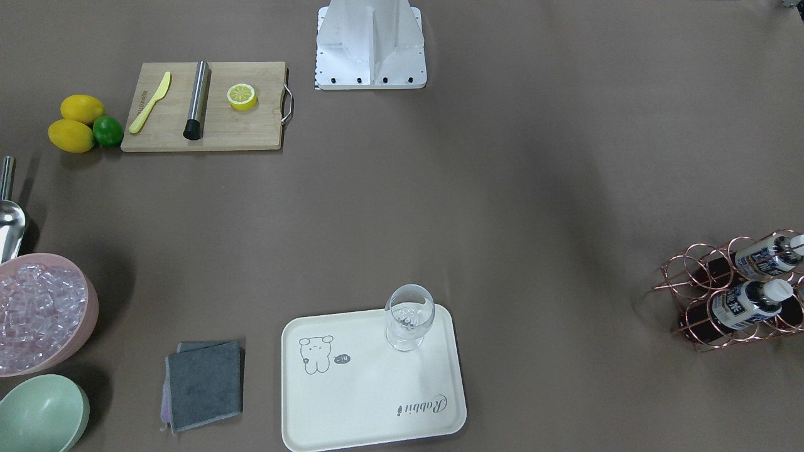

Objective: Take tea from basket to plate

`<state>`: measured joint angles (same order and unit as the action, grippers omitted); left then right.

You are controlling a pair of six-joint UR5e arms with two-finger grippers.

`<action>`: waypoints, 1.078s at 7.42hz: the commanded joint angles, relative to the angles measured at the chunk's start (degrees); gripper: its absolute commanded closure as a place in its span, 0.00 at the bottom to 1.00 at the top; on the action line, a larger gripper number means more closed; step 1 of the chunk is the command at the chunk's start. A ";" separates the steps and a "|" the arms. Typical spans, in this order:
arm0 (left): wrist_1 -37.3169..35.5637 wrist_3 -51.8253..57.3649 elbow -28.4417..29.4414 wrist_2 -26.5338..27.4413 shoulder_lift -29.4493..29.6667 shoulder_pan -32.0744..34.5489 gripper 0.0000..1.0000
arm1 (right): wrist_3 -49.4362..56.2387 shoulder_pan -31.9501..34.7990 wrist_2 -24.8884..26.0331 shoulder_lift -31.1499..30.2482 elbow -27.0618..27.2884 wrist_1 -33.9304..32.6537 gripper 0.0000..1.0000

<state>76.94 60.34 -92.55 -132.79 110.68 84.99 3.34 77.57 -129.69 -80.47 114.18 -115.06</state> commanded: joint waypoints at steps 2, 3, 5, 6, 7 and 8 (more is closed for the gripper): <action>-1.17 -0.84 -0.09 0.77 0.58 0.79 1.00 | 0.00 -0.06 0.05 0.40 -0.62 0.01 0.00; -3.09 -1.36 0.00 0.78 1.54 0.80 1.00 | 0.00 -0.06 0.05 0.75 -0.63 -0.08 0.00; -4.51 -5.32 -0.09 0.86 4.61 0.71 1.00 | 0.00 0.03 0.05 0.75 -0.54 -0.17 0.00; -8.43 -5.41 -0.44 0.78 5.85 0.71 1.00 | 0.00 0.03 0.05 0.75 -0.45 -0.17 0.00; -9.08 -5.41 -0.35 0.78 7.60 0.62 1.00 | 0.00 0.12 0.05 0.75 -0.45 -0.17 0.00; -10.05 -5.41 -0.70 0.86 9.10 0.18 1.00 | 0.00 0.38 0.05 0.66 -0.19 -0.25 0.00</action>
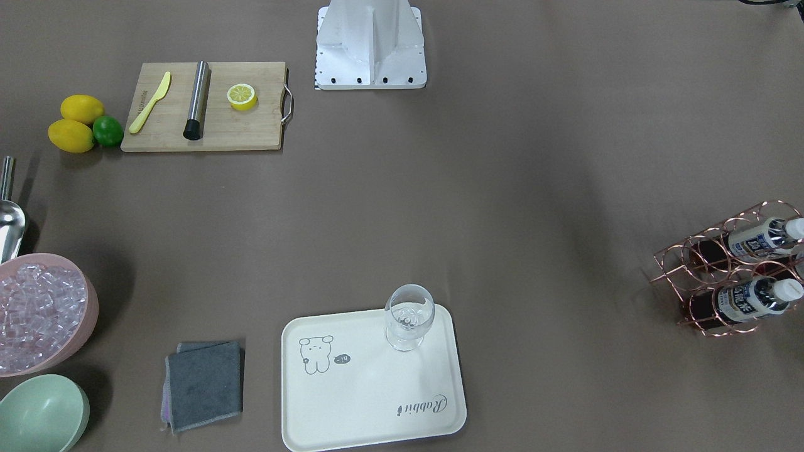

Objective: Take tea from basket to plate

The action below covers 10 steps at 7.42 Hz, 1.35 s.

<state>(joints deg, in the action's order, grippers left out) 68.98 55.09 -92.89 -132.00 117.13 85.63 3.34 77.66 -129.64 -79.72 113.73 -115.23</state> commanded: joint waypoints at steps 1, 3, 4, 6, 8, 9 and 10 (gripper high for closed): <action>-4.53 -0.16 -1.41 -0.19 4.06 -0.73 1.00 | 0.00 0.56 -0.09 -0.17 0.27 -0.17 0.00; -8.33 -4.97 -4.48 -2.12 4.69 -1.69 1.00 | 0.00 0.74 -0.09 -0.08 0.27 -0.88 0.00; -8.60 -4.56 -6.93 -1.78 4.60 -2.13 1.00 | 0.00 1.87 -0.18 -0.08 0.27 -0.96 0.00; -2.58 4.09 -10.90 0.92 4.60 -3.89 1.00 | 0.09 3.46 -0.35 -0.78 1.40 -1.40 0.00; -1.93 5.55 -15.54 1.31 4.69 -6.34 1.00 | 0.09 3.81 -0.27 -0.17 2.46 -4.74 0.00; 3.82 5.38 -16.27 -1.92 4.95 -9.92 1.00 | 0.09 3.81 -0.18 -0.17 2.47 -4.74 0.00; 4.23 3.03 -16.45 -2.21 5.13 -10.91 1.00 | 0.09 3.81 -0.09 -0.17 2.47 -4.74 0.00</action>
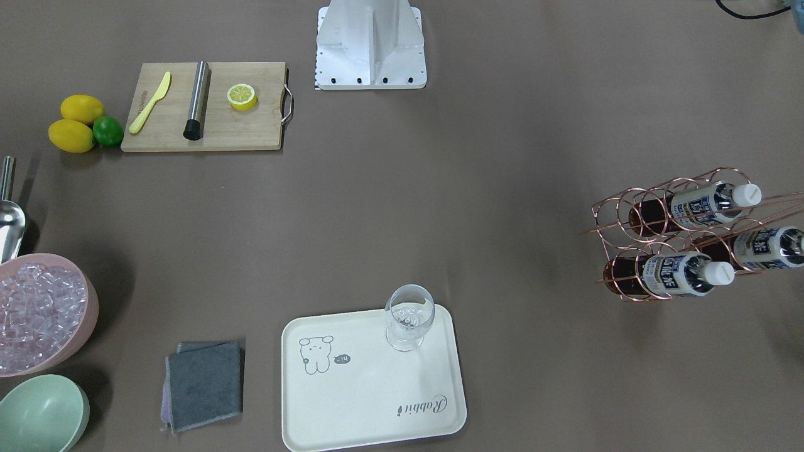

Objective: Take tea from basket to plate

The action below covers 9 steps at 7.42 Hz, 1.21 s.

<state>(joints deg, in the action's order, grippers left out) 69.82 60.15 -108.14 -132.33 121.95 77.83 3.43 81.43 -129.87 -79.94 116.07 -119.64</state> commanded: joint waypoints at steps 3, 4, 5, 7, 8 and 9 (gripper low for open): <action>4.10 -17.94 -3.12 -4.16 0.83 -6.19 1.00 | 0.00 0.40 0.14 -0.04 0.21 -0.42 0.00; 3.92 -23.18 -3.83 -3.90 2.14 -7.59 1.00 | 0.00 0.49 0.23 -0.04 0.21 -0.68 0.00; 3.75 -27.33 -5.05 -1.98 3.46 -9.60 1.00 | 0.09 0.49 0.23 0.05 0.64 -1.55 0.00; 3.40 -33.92 -9.70 2.76 4.17 -14.52 1.00 | 0.09 0.49 0.23 0.22 0.82 -2.43 0.00; 3.48 -37.79 -10.59 3.57 4.17 -16.20 1.00 | 0.09 0.49 0.23 0.22 0.91 -2.44 0.00; 3.48 -39.74 -10.60 3.57 4.87 -16.91 1.00 | 0.09 0.49 0.23 0.14 1.00 -2.44 0.00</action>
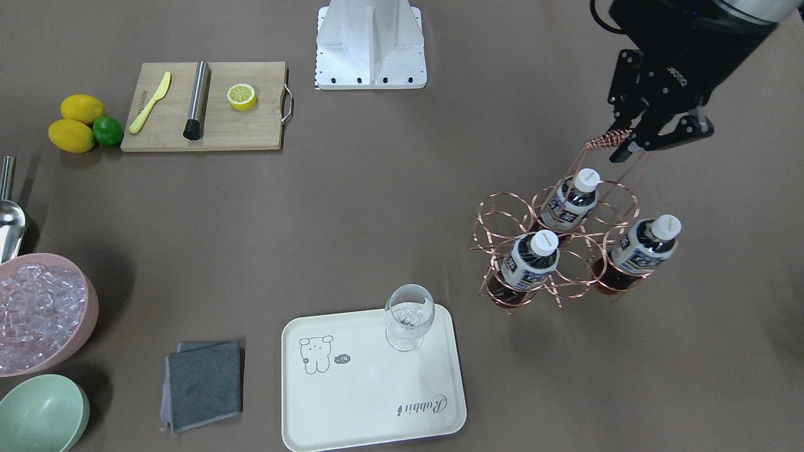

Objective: Take tea from basket to plate

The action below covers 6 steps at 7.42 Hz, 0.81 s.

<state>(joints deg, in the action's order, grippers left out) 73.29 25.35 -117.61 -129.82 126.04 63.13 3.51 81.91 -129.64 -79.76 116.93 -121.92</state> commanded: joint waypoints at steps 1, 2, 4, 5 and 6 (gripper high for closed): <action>-0.07 -7.04 -0.95 3.32 2.53 -4.49 1.00 | 0.09 0.01 -0.17 -0.13 0.14 -0.16 0.00; -0.08 -10.72 -0.86 5.87 3.76 -7.90 1.00 | 0.09 0.18 -0.44 -0.92 1.71 -0.33 0.00; -1.56 -12.51 0.10 6.86 6.40 -10.91 1.00 | 0.09 0.18 -0.44 -0.40 3.74 -3.76 0.00; -2.18 -15.91 0.19 6.86 7.11 -11.88 1.00 | 0.09 0.09 -0.53 -0.14 3.49 -3.68 0.00; -2.27 -16.46 0.45 6.86 7.90 -13.02 1.00 | 0.18 0.09 -0.61 0.04 3.48 -3.68 0.00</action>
<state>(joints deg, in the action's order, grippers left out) 71.67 11.31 -117.58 -123.10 132.44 52.09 3.61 82.05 -130.12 -80.08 120.33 -125.32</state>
